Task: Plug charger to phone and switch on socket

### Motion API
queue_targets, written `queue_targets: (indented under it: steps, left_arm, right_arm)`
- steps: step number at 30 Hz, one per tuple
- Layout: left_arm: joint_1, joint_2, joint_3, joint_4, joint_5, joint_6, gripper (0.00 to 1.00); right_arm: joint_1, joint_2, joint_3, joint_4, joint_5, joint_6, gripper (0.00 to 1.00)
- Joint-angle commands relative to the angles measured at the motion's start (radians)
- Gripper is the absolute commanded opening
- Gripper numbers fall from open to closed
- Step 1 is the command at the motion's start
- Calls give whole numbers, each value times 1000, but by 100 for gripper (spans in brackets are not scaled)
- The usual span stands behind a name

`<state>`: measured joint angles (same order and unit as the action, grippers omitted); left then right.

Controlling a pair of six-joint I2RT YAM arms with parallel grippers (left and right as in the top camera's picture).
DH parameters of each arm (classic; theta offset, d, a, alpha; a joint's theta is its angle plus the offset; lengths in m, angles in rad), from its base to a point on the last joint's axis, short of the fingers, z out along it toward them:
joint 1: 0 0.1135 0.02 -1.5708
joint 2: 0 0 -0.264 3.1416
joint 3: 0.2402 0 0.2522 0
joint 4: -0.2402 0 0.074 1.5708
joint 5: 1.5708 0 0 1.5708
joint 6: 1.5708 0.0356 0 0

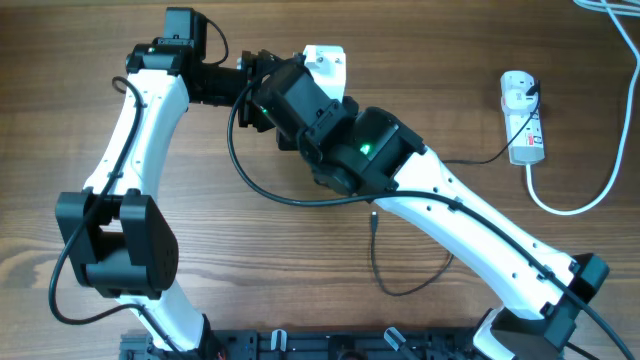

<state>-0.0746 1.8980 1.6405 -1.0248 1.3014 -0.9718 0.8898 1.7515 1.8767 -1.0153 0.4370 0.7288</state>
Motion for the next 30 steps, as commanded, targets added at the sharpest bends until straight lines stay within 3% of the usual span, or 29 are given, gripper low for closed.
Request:
queue_targets:
  steps: [1, 4, 16, 30]
  left_arm:
    - [5, -36, 3, 3, 17, -6, 60]
    - [5, -36, 3, 3, 17, -6, 60]
    - [5, -36, 3, 2, 26, -9, 60]
    - [5, -36, 3, 2, 48, -9, 60]
  right_arm:
    - [3, 6, 21, 20, 36, 4, 48]
    - [3, 6, 21, 24, 35, 4, 39]
    - [2, 25, 21, 32, 39, -4, 38]
    - [-1, 25, 21, 33, 38, -7, 16]
